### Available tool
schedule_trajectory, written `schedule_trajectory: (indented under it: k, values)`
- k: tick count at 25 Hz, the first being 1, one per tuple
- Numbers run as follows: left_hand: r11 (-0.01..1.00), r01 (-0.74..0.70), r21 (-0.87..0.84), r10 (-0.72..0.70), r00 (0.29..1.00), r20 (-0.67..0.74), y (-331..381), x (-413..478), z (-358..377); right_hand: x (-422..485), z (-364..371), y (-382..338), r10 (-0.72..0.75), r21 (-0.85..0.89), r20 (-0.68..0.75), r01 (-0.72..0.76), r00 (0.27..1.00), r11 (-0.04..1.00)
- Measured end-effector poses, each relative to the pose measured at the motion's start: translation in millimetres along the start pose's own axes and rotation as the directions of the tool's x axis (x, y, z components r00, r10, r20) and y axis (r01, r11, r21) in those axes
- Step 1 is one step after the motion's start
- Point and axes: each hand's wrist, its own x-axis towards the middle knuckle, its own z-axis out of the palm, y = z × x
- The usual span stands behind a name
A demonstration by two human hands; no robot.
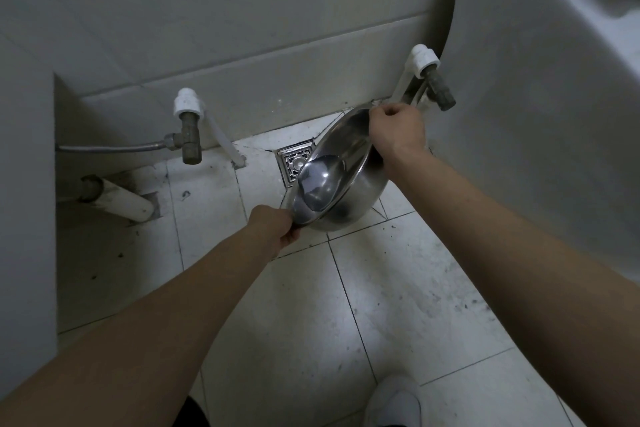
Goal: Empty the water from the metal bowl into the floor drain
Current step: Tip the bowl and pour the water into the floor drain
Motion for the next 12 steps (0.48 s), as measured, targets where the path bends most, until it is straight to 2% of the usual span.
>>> schedule_trajectory:
  k: [12]
  values:
    - [1.0, 0.028, -0.005, -0.028, 0.999, 0.021, -0.7, -2.0, 0.8, -1.1, -1.6, -5.6, 0.01, 0.008, 0.028, -0.01, 1.0, 1.0]
